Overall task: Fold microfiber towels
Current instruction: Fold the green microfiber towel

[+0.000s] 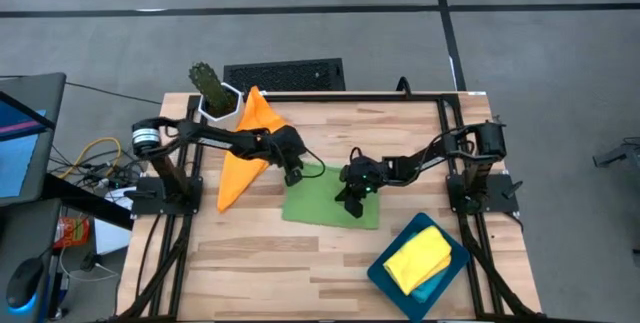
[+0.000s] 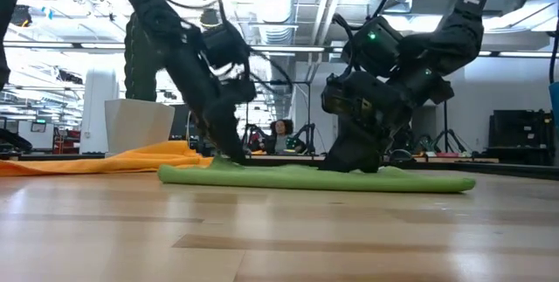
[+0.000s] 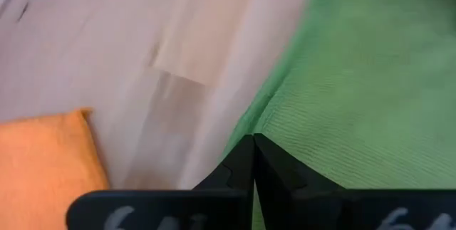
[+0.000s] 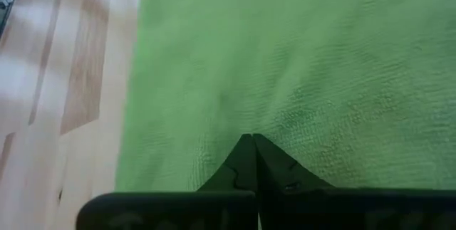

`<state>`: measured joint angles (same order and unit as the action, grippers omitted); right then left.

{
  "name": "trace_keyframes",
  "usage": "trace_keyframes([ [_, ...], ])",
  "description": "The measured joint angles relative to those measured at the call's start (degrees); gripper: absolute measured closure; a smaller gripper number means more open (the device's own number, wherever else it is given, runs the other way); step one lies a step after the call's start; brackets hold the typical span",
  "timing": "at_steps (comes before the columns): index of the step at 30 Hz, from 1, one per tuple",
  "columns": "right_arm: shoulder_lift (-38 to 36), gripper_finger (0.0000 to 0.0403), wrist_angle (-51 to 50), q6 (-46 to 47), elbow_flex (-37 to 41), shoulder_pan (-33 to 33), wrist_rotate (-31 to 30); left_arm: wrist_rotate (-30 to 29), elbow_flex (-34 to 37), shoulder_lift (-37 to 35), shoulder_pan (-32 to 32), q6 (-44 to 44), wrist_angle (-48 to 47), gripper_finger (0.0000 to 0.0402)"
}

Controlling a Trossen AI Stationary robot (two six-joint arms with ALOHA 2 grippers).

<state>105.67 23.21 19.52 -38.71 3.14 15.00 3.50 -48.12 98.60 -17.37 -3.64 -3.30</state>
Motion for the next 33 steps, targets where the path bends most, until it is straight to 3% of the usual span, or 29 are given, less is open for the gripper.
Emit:
trace_keyframes([
  [7,-5.9,0.0391,-0.9,1.4,0.3,2.7,-2.1,2.2,-0.1,-8.9,2.8,-8.2,1.9,0.0402],
  [11,-9.7,0.0391,-4.0,1.1,0.2,-1.1,-1.9,6.4,0.7,-10.7,8.2,-9.9,6.1,0.0401],
  [16,-10.0,0.0391,-11.8,1.5,0.1,-7.3,-2.3,5.3,4.6,-7.9,15.1,-9.1,11.2,0.0402],
  [26,-9.5,0.0391,-17.6,2.1,0.1,-12.4,-4.8,8.9,10.1,0.0,19.3,-14.5,22.0,0.0402],
  [29,-9.2,0.0391,-17.8,1.9,0.1,-12.8,-8.4,5.4,10.2,0.0,20.2,-14.0,22.0,0.0402],
  [33,-7.3,0.0391,-15.7,1.7,-0.1,-9.8,-8.9,-2.7,10.2,0.0,18.4,-9.4,16.9,0.0402],
])
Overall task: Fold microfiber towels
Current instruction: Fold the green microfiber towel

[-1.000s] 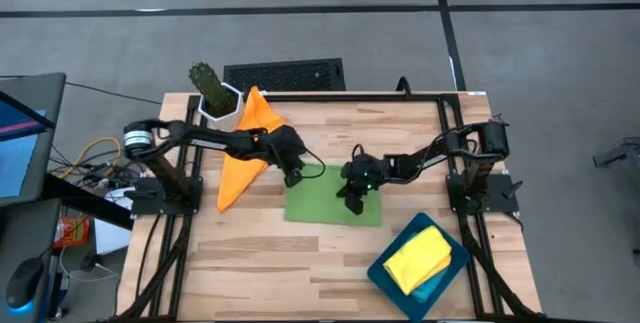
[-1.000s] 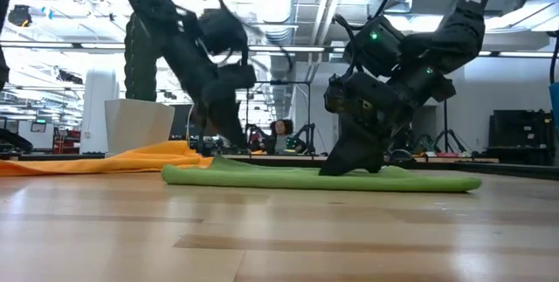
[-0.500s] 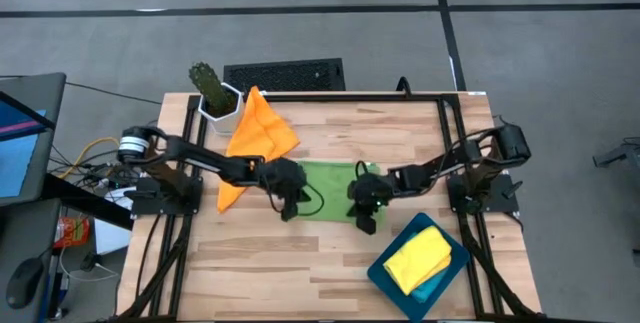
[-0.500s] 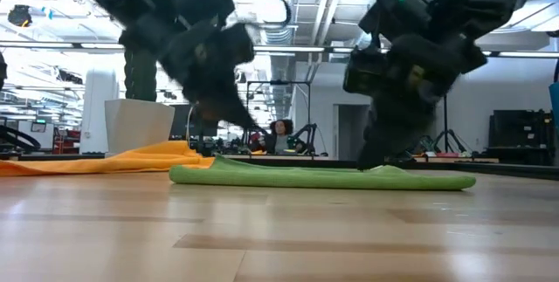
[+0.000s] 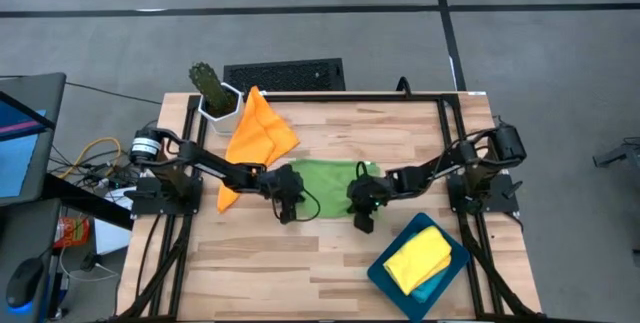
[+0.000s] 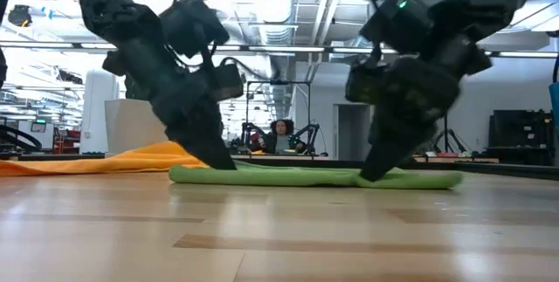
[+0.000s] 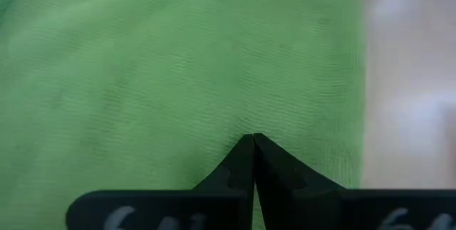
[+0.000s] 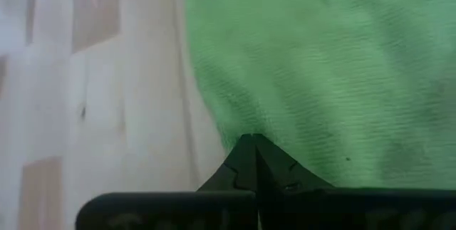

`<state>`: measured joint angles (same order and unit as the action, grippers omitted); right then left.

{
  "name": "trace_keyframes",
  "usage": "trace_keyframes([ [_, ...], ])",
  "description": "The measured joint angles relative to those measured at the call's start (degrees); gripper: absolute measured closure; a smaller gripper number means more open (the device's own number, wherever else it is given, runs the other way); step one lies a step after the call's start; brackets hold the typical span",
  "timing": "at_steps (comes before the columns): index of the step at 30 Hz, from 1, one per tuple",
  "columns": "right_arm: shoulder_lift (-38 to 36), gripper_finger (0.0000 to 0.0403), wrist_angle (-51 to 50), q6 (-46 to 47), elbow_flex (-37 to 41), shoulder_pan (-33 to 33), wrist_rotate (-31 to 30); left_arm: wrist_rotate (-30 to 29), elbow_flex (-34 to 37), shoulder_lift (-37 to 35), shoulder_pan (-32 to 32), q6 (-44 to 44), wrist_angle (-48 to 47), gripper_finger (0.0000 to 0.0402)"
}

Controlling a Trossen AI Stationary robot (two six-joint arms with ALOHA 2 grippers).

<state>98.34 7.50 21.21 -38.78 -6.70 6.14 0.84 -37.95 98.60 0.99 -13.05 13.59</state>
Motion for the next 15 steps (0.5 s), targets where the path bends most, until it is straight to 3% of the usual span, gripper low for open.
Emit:
trace_keyframes([
  [11,-1.3,0.039,0.3,-6.6,0.2,11.5,0.0,-0.6,-1.1,0.6,-14.9,7.8,-1.0,0.0401],
  [15,-5.5,0.039,-1.0,-8.0,0.2,14.2,3.1,4.8,-3.1,-0.9,-18.3,4.8,-2.7,0.0402],
])
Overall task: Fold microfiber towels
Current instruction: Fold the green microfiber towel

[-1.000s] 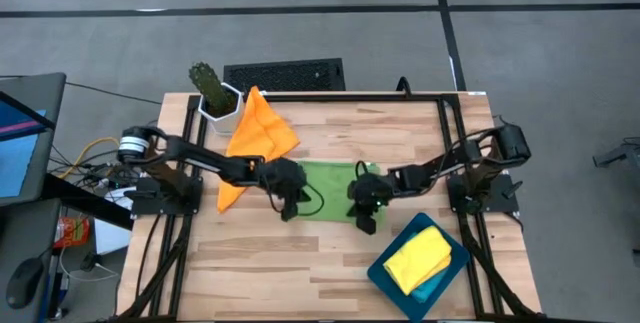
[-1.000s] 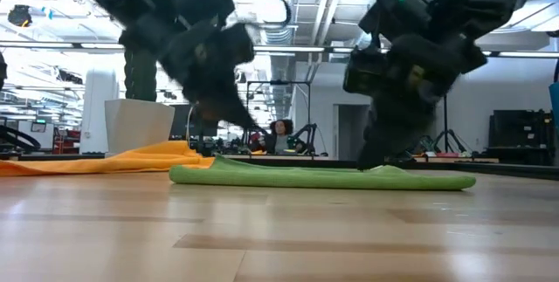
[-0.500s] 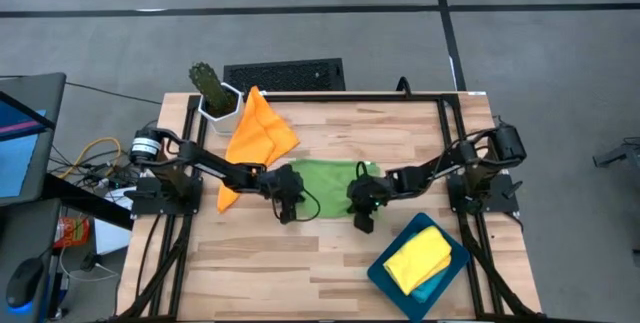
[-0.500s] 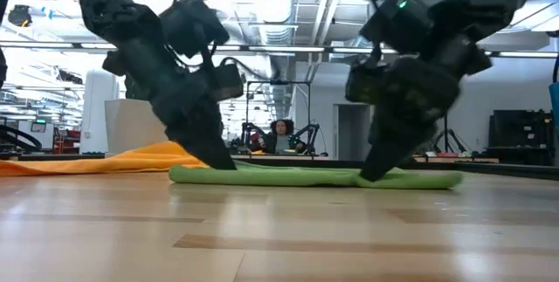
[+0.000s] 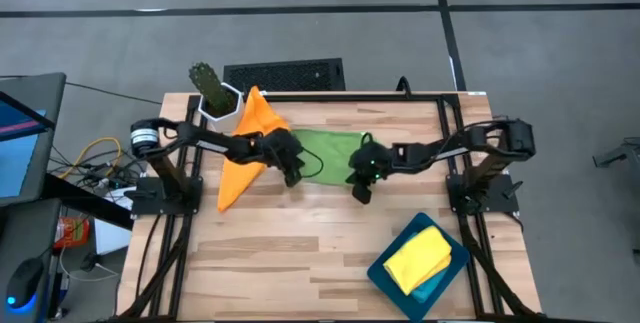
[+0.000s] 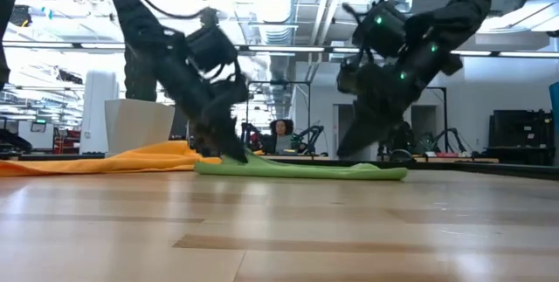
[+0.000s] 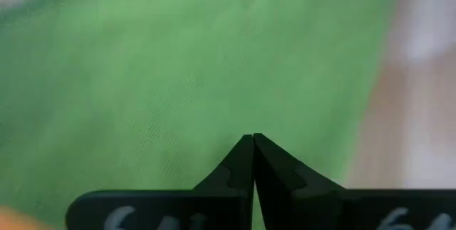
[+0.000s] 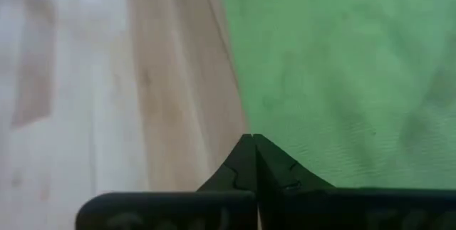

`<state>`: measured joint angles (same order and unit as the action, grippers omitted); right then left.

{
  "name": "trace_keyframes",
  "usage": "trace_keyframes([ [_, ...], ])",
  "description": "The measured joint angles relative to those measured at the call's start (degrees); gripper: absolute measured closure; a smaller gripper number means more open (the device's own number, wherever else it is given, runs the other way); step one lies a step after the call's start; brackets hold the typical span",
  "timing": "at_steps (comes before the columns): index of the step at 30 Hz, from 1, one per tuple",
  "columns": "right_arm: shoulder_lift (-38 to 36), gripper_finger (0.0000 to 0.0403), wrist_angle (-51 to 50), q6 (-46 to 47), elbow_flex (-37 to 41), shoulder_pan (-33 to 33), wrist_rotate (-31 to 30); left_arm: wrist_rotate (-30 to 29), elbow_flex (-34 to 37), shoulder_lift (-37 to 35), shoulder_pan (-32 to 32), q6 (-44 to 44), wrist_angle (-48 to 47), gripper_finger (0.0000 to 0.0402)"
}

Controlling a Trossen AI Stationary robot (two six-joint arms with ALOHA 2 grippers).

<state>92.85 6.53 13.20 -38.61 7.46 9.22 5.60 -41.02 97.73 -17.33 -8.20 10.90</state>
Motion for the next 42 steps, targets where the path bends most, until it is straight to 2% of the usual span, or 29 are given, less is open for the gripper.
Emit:
trace_keyframes([
  [3,-4.8,0.0388,-3.5,-1.3,-0.1,-0.3,-0.9,1.7,-1.2,-3.3,0.3,-0.9,0.1,0.0402],
  [5,-7.5,0.0386,-8.4,-2.5,-0.1,-1.0,-4.3,1.3,-1.6,-5.4,1.2,-1.0,0.0,0.0402],
  [11,-9.2,0.0371,-21.5,-4.6,0.2,-3.3,-13.2,1.2,-2.3,-7.0,5.5,-0.8,0.4,0.0401],
  [15,-9.2,0.036,-19.3,-5.0,3.1,-3.9,-13.4,-1.6,-2.3,-5.0,7.9,0.2,0.6,0.0401],
  [20,-9.2,0.0362,-15.5,-4.3,7.4,-4.5,-13.4,-1.9,-2.2,-1.6,8.7,0.0,1.0,0.0401],
  [24,-9.4,0.0364,-16.1,-4.2,8.0,-3.3,-13.2,-1.0,-2.2,2.7,8.8,-0.5,1.3,0.0401],
  [31,-16.4,0.0353,-16.0,-3.7,7.9,-4.0,-10.5,0.6,-2.2,5.5,8.8,-2.9,4.3,0.0401],
  [36,-18.5,0.0326,-15.8,-7.7,7.9,-5.9,-10.9,0.0,-2.2,4.5,8.8,-3.0,4.8,0.0402],
  [42,-13.4,0.0266,-12.0,-12.0,7.8,-5.5,-10.7,-0.2,-2.2,4.5,8.8,-3.5,4.7,0.0401],
])
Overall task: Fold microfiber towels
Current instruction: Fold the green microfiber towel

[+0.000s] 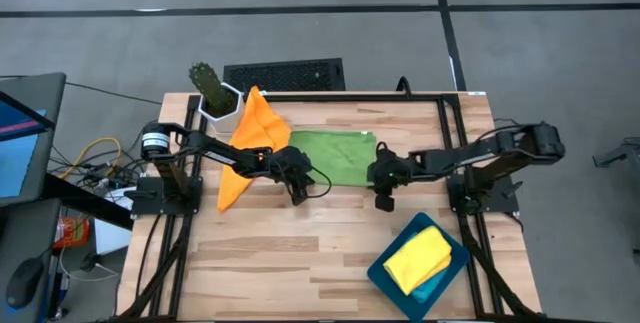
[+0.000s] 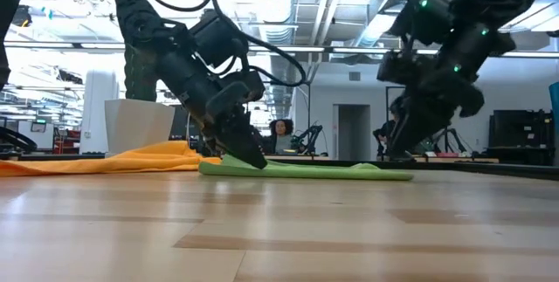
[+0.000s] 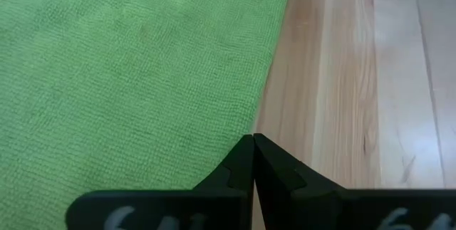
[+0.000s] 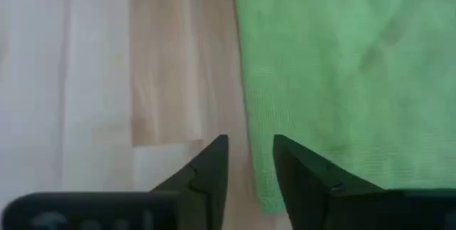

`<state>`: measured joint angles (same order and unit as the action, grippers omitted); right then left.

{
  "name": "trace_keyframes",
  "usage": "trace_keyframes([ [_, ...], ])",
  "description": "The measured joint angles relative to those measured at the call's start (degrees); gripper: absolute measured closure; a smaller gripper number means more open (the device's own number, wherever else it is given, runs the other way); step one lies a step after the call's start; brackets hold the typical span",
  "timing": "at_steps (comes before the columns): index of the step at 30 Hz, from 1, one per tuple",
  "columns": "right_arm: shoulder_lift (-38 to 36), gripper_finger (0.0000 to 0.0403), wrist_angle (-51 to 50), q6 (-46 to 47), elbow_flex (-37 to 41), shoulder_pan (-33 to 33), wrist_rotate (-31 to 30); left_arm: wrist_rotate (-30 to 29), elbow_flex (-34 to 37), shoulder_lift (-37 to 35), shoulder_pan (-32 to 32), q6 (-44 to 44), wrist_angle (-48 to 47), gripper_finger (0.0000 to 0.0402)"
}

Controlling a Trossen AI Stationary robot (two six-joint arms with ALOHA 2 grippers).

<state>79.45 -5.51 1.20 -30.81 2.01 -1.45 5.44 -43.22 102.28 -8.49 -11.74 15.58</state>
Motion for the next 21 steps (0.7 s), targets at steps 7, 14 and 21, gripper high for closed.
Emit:
trace_keyframes([
  [7,8.2,0.024,1.6,-0.3,-0.2,0.0,-0.1,0.0,0.0,0.0,0.0,-0.4,0.4,0.0402],
  [14,8.1,0.0312,2.1,3.4,-0.2,0.0,-0.7,0.9,-0.2,0.0,0.0,-3.1,2.6,0.0401],
  [21,5.7,0.0393,0.8,4.1,0.2,0.0,-0.4,-1.2,-4.0,-0.2,3.8,-3.5,17.2,0.0401],
])
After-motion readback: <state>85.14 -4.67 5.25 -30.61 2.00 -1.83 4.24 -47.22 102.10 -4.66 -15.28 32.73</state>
